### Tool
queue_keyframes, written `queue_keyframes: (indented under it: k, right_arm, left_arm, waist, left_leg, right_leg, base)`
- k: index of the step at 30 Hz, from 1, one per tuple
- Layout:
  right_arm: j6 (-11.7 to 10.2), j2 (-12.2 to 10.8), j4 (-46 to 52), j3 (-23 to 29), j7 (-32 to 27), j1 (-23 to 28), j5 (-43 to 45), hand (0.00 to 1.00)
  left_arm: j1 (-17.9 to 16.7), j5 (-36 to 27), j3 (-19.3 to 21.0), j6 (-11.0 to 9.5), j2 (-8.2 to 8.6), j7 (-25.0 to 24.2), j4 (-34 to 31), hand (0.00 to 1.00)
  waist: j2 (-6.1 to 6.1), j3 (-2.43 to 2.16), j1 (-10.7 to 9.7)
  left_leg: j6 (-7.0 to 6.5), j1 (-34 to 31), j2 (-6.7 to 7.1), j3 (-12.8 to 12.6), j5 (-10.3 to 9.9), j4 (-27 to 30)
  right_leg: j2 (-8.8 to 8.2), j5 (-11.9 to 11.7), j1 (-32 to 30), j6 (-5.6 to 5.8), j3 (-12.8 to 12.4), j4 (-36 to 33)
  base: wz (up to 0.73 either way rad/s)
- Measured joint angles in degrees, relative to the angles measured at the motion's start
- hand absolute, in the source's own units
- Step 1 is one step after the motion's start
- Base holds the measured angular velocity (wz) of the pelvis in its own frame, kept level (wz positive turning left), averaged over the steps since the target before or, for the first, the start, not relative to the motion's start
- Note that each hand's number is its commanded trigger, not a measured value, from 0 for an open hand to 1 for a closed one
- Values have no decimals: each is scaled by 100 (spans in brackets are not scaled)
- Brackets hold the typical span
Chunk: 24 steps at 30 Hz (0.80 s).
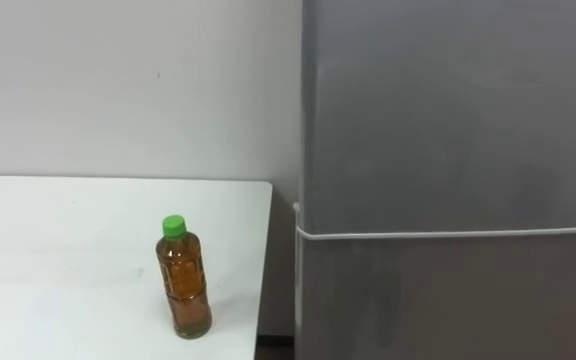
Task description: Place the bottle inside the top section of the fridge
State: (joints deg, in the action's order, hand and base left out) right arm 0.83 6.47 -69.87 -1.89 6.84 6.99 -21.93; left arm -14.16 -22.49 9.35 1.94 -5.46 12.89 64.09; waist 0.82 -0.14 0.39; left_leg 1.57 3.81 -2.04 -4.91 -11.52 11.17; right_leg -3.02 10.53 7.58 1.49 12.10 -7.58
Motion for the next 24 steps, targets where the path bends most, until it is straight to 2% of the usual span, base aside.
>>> queue_keyframes:
  k: [3, 5, 10, 16, 19, 21, 24]
  right_arm:
    - [2, 13, -5, 161, 24, 30, 44, 0]
    - [1, 53, 1, 191, 26, 42, 43, 0]
    - [2, 112, 11, 222, 12, 41, 44, 0]
    - [2, 123, 11, 271, -22, 51, 84, 0]
    - [4, 127, 101, 322, -12, 114, 98, 0]
    - [4, 128, 135, 321, -28, 112, 175, 0]
    - [1, 128, 158, 319, -40, 114, 198, 0]
  left_arm:
    - [46, -319, 381, -1, -1, 73, -15, 0]
    - [60, -544, 421, -4, -20, 156, -23, 0]
    - [112, -736, 634, -16, -52, 283, -225, 0]
    - [440, -952, 800, -51, -176, 559, -300, 0]
    - [411, -1154, 873, -120, -181, 846, -1005, 0]
    - [389, -1433, 876, -254, -184, 1077, -1554, 0]
    - [419, -1649, 869, -445, -209, 1278, -1870, 0]
  waist:
    - [-65, 10, 20]
    - [-109, 23, 28]
    - [-217, 20, 39]
    - [-262, 20, 94]
    - [-275, 16, 143]
    - [-272, 19, 153]
    - [-290, 10, 151]
  left_leg:
    - [0, 35, 0, 7, 0, -20]
    - [0, 78, 0, -32, 0, -58]
    - [-2, 90, 1, -40, 0, -67]
    - [-1, 84, 1, -40, -1, -57]
    - [-1, 100, 0, -26, -1, -66]
    - [-1, 79, 3, -6, -1, -69]
    - [-1, 92, 6, 2, -1, -67]
  right_leg:
    - [2, 0, 14, 0, -21, -10]
    - [0, 1, 53, 1, -39, -9]
    - [-1, 4, 61, 1, -39, -8]
    - [1, 7, 57, -1, -44, -4]
    - [3, 10, 56, -4, -25, -5]
    - [-1, 13, 60, -5, 10, -4]
    - [-4, 23, 66, -3, 14, -8]
  base:
    - [0]
    - [-6]
    - [-1]
    - [0]
    - [1]
    - [5]
    - [1]
